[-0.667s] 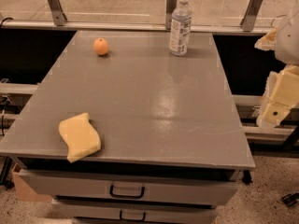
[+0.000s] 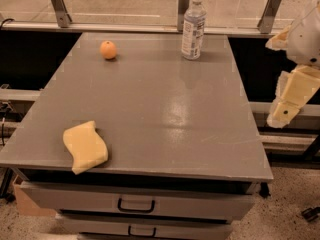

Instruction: Knock blue plastic bottle over

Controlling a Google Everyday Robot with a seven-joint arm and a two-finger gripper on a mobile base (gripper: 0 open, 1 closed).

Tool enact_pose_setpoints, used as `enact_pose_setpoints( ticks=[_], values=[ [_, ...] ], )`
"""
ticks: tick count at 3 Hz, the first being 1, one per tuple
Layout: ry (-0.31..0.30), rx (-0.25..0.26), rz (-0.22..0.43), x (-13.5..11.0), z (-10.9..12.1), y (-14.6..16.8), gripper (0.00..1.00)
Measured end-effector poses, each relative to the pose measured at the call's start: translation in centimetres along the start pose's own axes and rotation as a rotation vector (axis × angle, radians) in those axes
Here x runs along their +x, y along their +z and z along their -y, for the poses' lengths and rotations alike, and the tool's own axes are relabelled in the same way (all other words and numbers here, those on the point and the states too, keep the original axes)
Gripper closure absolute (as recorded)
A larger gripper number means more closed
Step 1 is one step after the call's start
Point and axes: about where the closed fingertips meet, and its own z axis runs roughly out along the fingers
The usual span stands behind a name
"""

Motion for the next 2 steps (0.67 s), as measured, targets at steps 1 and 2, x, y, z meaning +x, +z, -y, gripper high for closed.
enact_pose_setpoints(
  ticks=[1,2],
  values=[
    [-0.035,0.049,0.076,-0.6,5.9,3.0,0.00],
    [-0.045,0.107,0.178,-1.4,12.6,6.4,0.00]
  ],
)
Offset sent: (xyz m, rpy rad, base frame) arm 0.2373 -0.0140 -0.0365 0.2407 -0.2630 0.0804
